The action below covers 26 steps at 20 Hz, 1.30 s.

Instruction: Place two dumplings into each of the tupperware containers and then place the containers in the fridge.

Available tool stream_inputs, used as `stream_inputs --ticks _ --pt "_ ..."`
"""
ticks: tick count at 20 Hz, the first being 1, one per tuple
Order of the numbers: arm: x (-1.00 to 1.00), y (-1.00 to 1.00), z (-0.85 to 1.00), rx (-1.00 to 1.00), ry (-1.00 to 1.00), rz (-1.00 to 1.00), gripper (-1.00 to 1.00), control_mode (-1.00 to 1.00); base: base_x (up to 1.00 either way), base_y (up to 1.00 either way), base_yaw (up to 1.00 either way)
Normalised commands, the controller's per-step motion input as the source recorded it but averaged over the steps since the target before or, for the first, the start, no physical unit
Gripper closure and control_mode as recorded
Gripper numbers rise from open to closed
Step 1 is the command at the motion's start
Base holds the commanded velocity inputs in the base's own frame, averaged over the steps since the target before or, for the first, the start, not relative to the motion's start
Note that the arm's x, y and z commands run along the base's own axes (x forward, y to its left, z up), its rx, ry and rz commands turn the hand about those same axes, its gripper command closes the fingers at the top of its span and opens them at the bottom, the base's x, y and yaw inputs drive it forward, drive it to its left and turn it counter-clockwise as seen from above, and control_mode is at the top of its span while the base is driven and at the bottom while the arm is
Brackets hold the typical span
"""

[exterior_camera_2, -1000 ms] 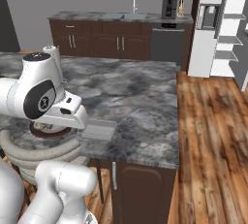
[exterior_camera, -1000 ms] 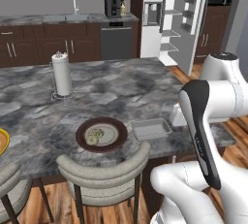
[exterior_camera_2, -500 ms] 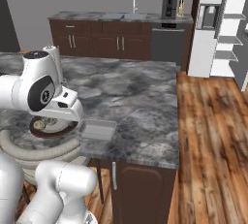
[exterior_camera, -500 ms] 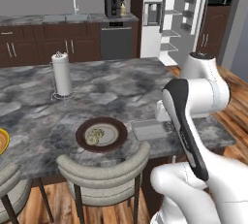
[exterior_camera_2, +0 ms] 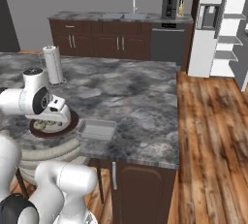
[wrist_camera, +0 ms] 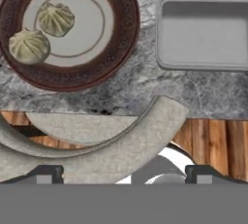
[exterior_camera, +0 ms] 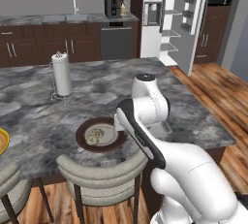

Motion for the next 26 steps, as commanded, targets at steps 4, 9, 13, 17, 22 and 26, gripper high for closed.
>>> stream_inputs --ticks 4,9,13,17,22,26 --pt "0.34 0.87 -0.11 0.0 0.14 0.0 -1.0 -1.0 0.0 0.0 0.0" --pt "0.2 0.86 -0.2 0.0 0.17 0.0 -1.0 -1.0 0.0 0.0 0.0" --pt "0.56 0.71 -0.59 0.0 0.09 0.0 -1.0 -1.0 0.0 0.0 0.0" --pt "0.58 0.47 -0.32 0.0 0.01 0.0 -1.0 -1.0 0.0 0.0 0.0" --pt "0.56 0.09 -0.44 0.0 -0.01 0.0 -1.0 -1.0 0.0 0.0 0.0" --pt "0.31 0.05 -0.46 0.0 -0.02 0.0 -1.0 -1.0 0.0 0.0 0.0"
